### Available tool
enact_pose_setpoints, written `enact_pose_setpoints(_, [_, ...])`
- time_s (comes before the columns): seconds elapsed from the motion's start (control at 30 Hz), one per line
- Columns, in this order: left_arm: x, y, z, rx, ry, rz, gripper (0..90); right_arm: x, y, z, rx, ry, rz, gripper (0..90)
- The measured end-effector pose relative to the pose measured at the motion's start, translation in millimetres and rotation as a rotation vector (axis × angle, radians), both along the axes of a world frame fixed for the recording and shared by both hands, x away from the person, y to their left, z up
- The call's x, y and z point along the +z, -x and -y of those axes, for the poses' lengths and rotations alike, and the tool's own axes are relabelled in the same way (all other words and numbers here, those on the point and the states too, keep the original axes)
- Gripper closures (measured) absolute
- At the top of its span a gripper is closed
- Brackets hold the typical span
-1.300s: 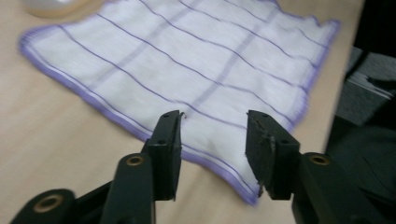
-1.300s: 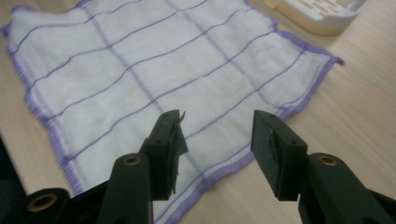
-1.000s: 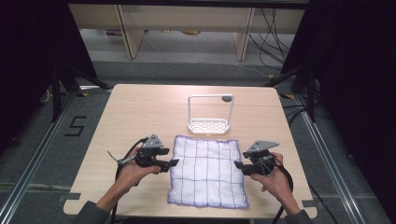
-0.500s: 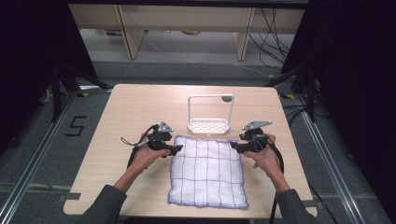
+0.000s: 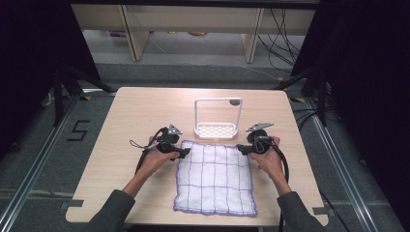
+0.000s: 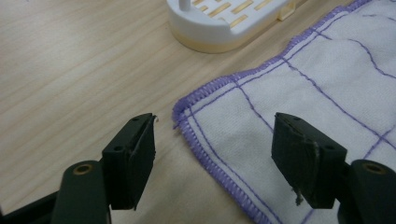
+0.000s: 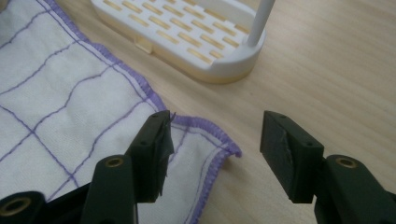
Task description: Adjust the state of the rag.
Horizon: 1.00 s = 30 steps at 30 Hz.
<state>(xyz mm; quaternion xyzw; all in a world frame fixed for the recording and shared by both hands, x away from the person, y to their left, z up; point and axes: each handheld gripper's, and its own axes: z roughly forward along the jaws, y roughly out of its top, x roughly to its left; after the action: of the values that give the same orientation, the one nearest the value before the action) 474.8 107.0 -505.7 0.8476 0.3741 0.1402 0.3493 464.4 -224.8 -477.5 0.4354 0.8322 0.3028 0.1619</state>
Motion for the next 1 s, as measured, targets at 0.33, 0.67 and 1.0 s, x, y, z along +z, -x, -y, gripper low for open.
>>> enact_pose_setpoints(0.33, [-7.0, -6.2, 9.7, -0.073, 0.039, 0.022, 64.6, -11.0, -7.2, -0.8, 0.017, 0.03, -0.004, 47.3])
enact_pose_setpoints(0.67, [-1.8, -2.1, 9.6, -0.119, 0.042, 0.061, 84.5, -19.8, -7.8, 6.1, 0.034, -0.014, 0.017, 82.4])
enact_pose_setpoints(1.0, [12.7, 2.4, 0.6, -0.119, 0.103, 0.092, 84.8, 2.9, 0.3, 7.0, 0.081, -0.064, 0.055, 86.7])
